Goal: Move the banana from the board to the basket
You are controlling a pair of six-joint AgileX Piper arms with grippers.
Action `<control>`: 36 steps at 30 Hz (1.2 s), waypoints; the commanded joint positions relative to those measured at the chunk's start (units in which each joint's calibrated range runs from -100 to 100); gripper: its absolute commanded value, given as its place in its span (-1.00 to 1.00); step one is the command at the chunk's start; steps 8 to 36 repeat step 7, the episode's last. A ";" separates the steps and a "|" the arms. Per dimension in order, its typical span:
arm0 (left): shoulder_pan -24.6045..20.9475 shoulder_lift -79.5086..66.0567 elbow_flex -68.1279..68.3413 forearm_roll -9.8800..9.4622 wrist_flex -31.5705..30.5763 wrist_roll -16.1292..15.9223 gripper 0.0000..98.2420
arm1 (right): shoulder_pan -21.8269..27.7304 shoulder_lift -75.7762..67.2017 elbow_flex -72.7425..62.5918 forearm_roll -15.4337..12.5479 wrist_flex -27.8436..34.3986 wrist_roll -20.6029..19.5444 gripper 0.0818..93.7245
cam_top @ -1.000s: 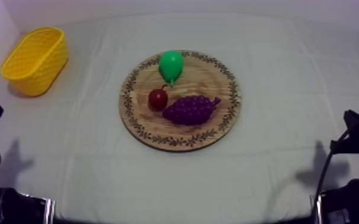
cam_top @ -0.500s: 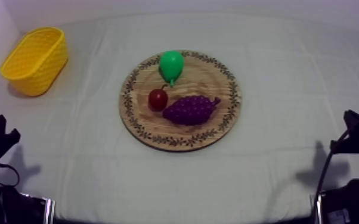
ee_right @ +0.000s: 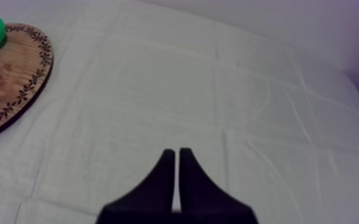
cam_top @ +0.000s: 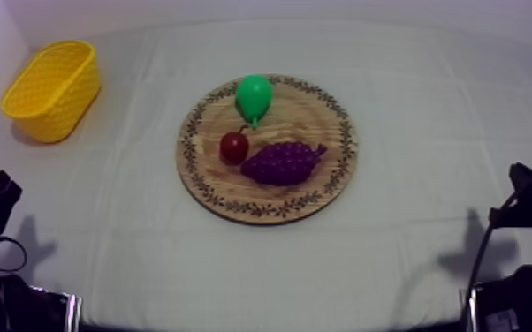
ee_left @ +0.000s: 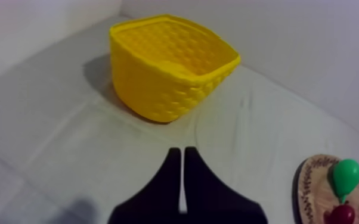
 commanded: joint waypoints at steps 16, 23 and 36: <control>0.00 -0.02 0.00 0.01 0.06 -0.57 -1.00 | -0.01 -0.04 -0.03 -0.03 0.03 0.01 -0.99; 0.00 -0.02 0.00 0.01 0.06 -0.57 -1.00 | -0.01 -0.04 -0.03 -0.03 0.03 0.01 -0.99; 0.00 -0.02 0.00 0.01 0.06 -0.57 -1.00 | -0.01 -0.04 -0.03 -0.03 0.03 0.01 -0.99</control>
